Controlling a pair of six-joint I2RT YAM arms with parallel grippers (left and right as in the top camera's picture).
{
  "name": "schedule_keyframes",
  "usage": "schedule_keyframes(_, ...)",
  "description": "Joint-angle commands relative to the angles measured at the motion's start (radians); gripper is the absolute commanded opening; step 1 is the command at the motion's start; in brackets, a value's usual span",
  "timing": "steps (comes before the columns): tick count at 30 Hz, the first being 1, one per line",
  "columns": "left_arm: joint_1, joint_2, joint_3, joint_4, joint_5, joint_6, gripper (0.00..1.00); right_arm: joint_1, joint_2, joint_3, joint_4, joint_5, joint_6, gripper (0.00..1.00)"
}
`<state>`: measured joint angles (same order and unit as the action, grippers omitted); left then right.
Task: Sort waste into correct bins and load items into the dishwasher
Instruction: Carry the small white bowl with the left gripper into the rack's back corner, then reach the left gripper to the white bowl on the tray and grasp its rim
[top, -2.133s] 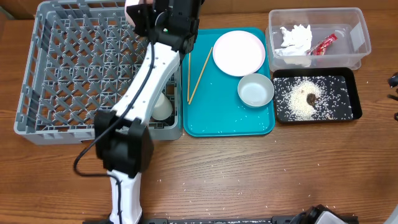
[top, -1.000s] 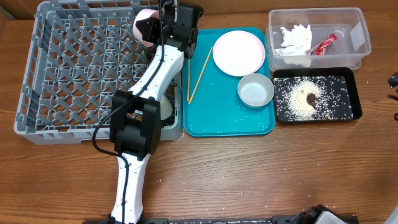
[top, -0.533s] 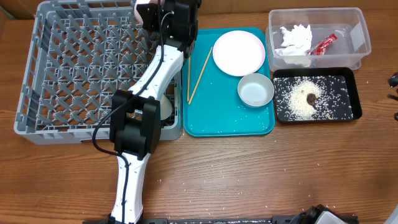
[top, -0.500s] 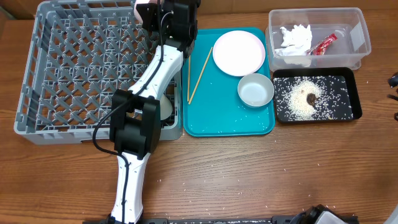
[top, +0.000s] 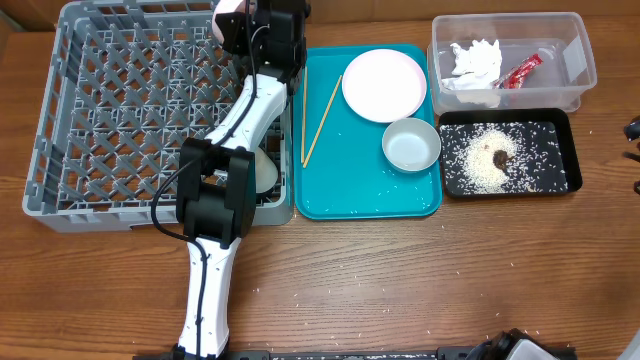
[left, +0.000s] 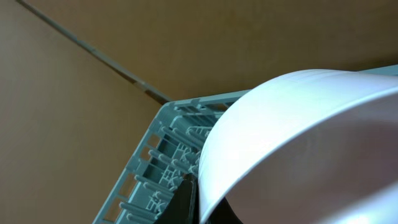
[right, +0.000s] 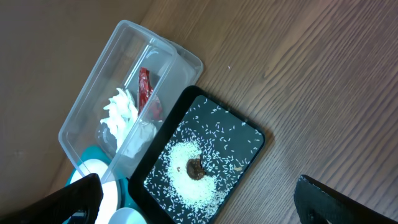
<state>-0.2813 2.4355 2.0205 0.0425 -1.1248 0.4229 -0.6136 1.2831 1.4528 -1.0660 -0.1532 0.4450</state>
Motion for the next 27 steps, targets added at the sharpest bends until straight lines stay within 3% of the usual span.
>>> schedule_keyframes(1,-0.001,0.000,0.010,0.006,0.053,0.003,0.04,-0.001,-0.002,0.024,0.005,-0.005,0.003,1.00)
schedule_keyframes(6,-0.007,0.000,0.010,-0.035,0.053,0.003,0.04,-0.001,-0.002,0.024,0.005,-0.005,0.003,1.00)
schedule_keyframes(8,-0.008,0.000,0.010,-0.056,0.052,0.003,0.10,-0.001,-0.002,0.024,0.005,-0.005,0.003,1.00)
schedule_keyframes(10,-0.012,0.000,0.010,-0.076,0.037,0.004,0.28,-0.001,-0.002,0.024,0.005,-0.005,0.003,1.00)
schedule_keyframes(11,-0.021,0.000,0.010,-0.100,-0.004,0.003,0.44,-0.001,-0.002,0.024,0.005,-0.005,0.003,1.00)
schedule_keyframes(14,-0.037,-0.001,0.010,-0.109,-0.041,0.007,0.51,-0.001,-0.002,0.024,0.005,-0.005,0.003,1.00)
schedule_keyframes(20,-0.079,-0.001,0.010,-0.130,-0.101,0.053,0.57,-0.001,-0.002,0.024,0.005,-0.005,0.003,1.00)
schedule_keyframes(27,-0.111,-0.001,0.010,-0.254,-0.120,0.051,0.62,-0.001,-0.002,0.024,0.005,-0.005,0.003,1.00)
